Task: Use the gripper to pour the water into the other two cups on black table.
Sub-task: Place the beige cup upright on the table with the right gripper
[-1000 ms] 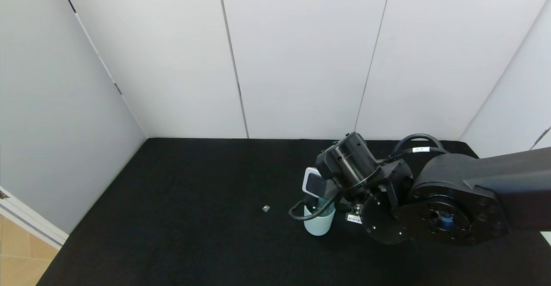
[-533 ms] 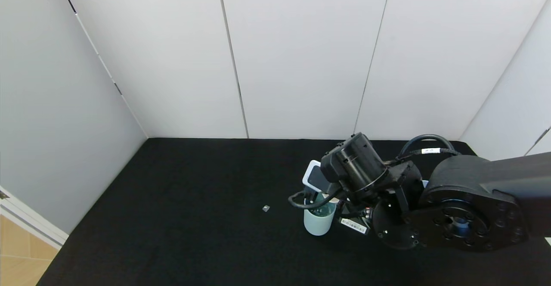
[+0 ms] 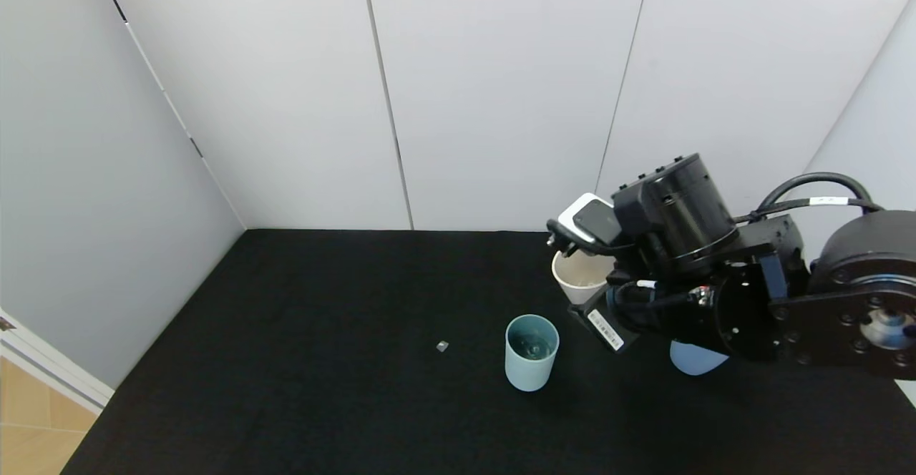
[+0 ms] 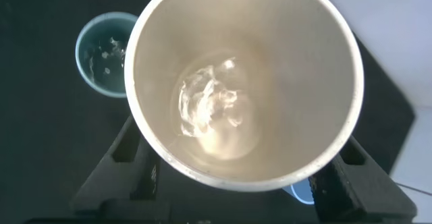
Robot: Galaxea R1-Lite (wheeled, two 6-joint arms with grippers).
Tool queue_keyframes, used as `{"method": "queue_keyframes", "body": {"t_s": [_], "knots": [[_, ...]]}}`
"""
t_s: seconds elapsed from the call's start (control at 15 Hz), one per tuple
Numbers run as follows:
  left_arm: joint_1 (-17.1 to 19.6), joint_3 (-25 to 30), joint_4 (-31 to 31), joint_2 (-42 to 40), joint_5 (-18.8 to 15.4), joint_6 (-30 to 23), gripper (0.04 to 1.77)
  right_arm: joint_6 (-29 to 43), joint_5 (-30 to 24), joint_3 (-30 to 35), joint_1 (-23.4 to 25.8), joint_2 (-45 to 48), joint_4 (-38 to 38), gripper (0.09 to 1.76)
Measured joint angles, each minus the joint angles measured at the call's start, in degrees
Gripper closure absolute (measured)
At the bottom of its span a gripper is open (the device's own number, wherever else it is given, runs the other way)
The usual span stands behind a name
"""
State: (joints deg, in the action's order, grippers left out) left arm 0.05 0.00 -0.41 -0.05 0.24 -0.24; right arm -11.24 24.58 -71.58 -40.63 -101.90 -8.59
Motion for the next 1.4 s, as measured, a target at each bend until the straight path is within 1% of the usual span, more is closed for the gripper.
{"method": "queue_keyframes", "body": {"t_s": [0.2, 0.47, 0.67, 0.8, 1.0, 1.2, 1.4], "knots": [[0.00, 0.00, -0.02, 0.00, 0.00, 0.02, 0.09, 2.10, -5.27, 3.45, 5.02, 2.71, 7.52, 0.61], [0.00, 0.00, 0.00, 0.00, 0.00, 0.00, 0.09, 5.90, -12.01, 13.76, 11.50, 5.51, 22.39, 0.61], [0.00, 0.00, 0.00, 0.00, 0.00, 0.02, 0.09, 8.48, -13.67, 22.19, 13.57, 6.28, 33.76, 0.61], [0.00, 0.00, 0.00, 0.00, -0.02, 0.02, 0.09, 10.12, -13.89, 25.15, 14.62, 5.21, 38.69, 0.61], [0.00, 0.00, 0.00, 0.00, 0.00, 0.00, 0.09, 12.20, -14.19, 25.11, 16.02, 0.41, 44.47, 0.61], [0.00, 0.00, 0.00, 0.00, -0.02, 0.00, 0.09, 12.67, -14.32, 20.46, 18.29, -6.47, 47.43, 0.61], [0.02, 0.00, 0.00, 0.00, 0.00, 0.00, 0.09, 12.81, -15.68, 15.58, 20.08, -12.41, 47.54, 0.61]]}}
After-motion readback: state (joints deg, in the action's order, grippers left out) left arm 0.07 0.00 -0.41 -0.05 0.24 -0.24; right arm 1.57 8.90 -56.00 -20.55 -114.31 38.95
